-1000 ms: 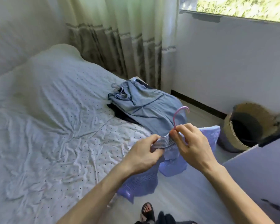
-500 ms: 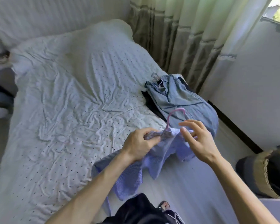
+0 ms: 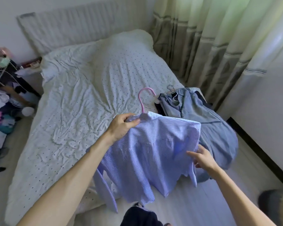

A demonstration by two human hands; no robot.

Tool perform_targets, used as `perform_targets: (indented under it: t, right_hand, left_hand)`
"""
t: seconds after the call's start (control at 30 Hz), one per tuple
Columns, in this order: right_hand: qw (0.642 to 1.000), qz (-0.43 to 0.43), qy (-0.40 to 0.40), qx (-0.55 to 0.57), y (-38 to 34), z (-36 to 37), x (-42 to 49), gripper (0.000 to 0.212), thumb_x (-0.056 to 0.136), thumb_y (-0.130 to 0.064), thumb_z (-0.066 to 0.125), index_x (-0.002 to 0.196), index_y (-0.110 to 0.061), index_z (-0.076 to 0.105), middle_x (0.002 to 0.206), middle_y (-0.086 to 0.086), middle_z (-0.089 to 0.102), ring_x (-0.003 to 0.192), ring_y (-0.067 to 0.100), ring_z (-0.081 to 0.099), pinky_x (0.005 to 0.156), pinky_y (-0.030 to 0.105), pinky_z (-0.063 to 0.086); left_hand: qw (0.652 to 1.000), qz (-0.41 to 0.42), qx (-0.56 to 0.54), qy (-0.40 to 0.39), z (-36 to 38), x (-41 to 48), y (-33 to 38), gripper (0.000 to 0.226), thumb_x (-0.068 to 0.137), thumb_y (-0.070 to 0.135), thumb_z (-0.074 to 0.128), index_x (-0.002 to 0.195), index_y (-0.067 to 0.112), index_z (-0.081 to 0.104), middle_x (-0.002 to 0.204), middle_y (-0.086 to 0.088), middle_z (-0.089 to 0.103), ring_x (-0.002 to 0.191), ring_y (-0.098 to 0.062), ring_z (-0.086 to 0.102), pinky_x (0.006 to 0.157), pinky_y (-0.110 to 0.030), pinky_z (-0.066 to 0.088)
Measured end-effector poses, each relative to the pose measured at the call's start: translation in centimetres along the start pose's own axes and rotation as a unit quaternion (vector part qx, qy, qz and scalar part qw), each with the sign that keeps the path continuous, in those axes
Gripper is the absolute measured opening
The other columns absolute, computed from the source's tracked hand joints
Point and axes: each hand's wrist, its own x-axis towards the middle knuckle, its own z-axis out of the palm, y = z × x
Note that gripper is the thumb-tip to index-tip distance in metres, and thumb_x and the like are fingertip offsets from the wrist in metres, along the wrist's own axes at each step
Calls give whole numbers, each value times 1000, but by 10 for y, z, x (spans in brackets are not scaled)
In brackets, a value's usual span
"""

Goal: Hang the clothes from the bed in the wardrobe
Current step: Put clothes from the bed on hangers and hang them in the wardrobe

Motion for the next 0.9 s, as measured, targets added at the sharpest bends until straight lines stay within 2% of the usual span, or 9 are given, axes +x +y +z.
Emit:
perform_targets:
  t: [0.07, 0.17, 0.23, 0.3, 0.37, 0.43, 0.57, 0.73, 0.9]
  right_hand:
    - [998, -6, -7, -54, -8, 12, 19, 11, 87, -13, 71, 81, -12, 63, 62, -2, 63, 56, 15, 54, 58, 30, 44]
    - [988, -22, -13, -149, -26, 33, 57, 18, 79, -32, 72, 80, -15, 70, 77, -2, 73, 78, 19, 67, 77, 35, 51]
    - [979, -33, -3, -203, -38, 47, 88, 21, 76, -36, 67, 67, -18, 60, 80, 4, 67, 83, 27, 62, 76, 35, 44]
    - [979, -23, -2, -203, -50, 63, 121, 27, 81, -23, 68, 61, -19, 50, 81, 5, 59, 82, 25, 56, 75, 36, 41]
    - [982, -19, -4, -186, -58, 76, 161, 18, 80, -20, 66, 67, -17, 53, 82, 2, 61, 81, 24, 58, 78, 40, 47]
    - [986, -5, -4, -166, -72, 87, 194, 12, 80, -24, 64, 85, -14, 61, 88, 1, 69, 88, 27, 65, 81, 41, 51]
    - [982, 26, 10, -186, -110, 113, 260, 17, 89, -19, 60, 101, -7, 56, 94, 9, 68, 89, 29, 62, 74, 36, 43]
    - [967, 76, 11, -241, -116, 137, 336, 27, 94, -19, 52, 77, -13, 32, 74, 9, 53, 63, 25, 46, 59, 37, 30]
    - [948, 119, -6, -295, -85, 160, 392, 26, 97, -15, 46, 77, -18, 29, 84, 3, 46, 70, 24, 43, 60, 36, 28]
  left_hand:
    - [999, -5, 30, 32, -13, 30, -6, 56, 89, 43, 70, 136, 14, 58, 139, -3, 57, 131, -20, 50, 110, -34, 38]
    - [994, -17, 66, 83, -33, 77, -13, 51, 92, 49, 63, 132, 18, 61, 127, 5, 61, 117, -17, 57, 99, -33, 45]
    - [989, -32, 83, 120, -45, 113, -20, 42, 98, 42, 58, 133, 19, 60, 116, 7, 56, 108, -16, 54, 90, -28, 41]
    - [984, -42, 101, 137, -55, 154, -35, 36, 99, 40, 56, 128, 20, 62, 113, 2, 62, 106, -22, 58, 90, -31, 45]
    - [981, -54, 113, 148, -65, 201, -53, 33, 99, 43, 55, 123, 22, 65, 113, -3, 67, 104, -25, 61, 94, -40, 49]
    - [979, -66, 122, 152, -73, 247, -72, 34, 99, 45, 53, 122, 22, 65, 113, -4, 68, 104, -28, 61, 96, -46, 49]
    - [971, -106, 150, 153, -89, 349, -122, 34, 101, 45, 49, 121, 22, 63, 112, -5, 64, 106, -30, 58, 96, -48, 47]
    - [960, -162, 200, 113, -79, 456, -205, 33, 102, 45, 44, 121, 23, 60, 119, -14, 59, 111, -38, 56, 93, -50, 46]
    - [940, -165, 282, 100, -44, 528, -276, 36, 104, 43, 39, 126, 21, 57, 123, -19, 55, 108, -42, 55, 86, -50, 46]
